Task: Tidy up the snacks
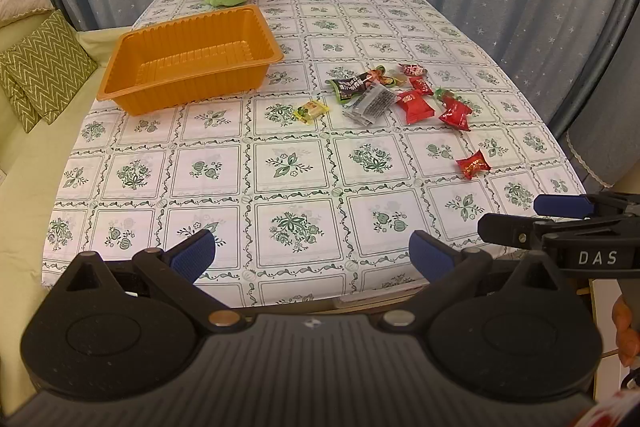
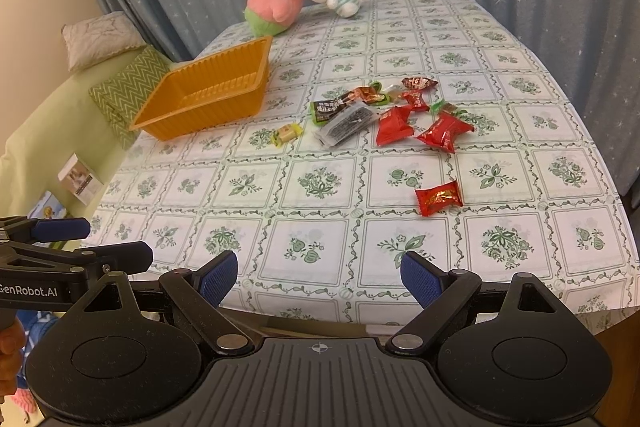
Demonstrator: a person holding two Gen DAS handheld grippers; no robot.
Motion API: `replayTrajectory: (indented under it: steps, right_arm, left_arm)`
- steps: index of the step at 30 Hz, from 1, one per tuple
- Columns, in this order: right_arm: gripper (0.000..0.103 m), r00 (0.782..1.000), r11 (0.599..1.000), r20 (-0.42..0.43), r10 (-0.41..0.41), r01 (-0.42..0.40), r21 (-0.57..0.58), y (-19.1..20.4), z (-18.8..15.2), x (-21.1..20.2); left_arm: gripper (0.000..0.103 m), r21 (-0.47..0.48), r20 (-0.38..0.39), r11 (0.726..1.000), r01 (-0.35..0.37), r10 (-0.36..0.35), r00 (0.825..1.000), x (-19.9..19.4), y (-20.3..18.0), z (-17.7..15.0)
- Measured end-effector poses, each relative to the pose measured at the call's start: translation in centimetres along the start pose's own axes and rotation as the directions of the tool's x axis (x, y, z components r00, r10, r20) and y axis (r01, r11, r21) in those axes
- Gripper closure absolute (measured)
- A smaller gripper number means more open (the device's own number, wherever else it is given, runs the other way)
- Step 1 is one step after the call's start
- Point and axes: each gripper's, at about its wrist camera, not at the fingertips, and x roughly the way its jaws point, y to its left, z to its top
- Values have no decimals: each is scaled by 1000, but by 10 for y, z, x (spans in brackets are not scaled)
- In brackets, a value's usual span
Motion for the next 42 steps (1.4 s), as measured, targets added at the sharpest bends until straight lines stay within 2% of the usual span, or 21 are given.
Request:
replayTrajectory:
  steps: [20, 32, 42]
  right_arm:
    - [15, 1000, 1000, -8, 1, -1, 14, -12, 0, 7]
    - [15, 997, 993, 17, -69, 67, 93, -49, 4, 18]
    - [15, 998, 989, 11, -68, 66, 134, -71, 6, 51]
  left_arm:
    - [0, 2, -2, 1000, 0, 0, 1000, 8, -2, 4]
    - [0, 8, 36, 999, -41, 41, 999, 26, 19, 17]
    - [3, 31, 44, 1000, -3, 2, 999, 56, 30, 30]
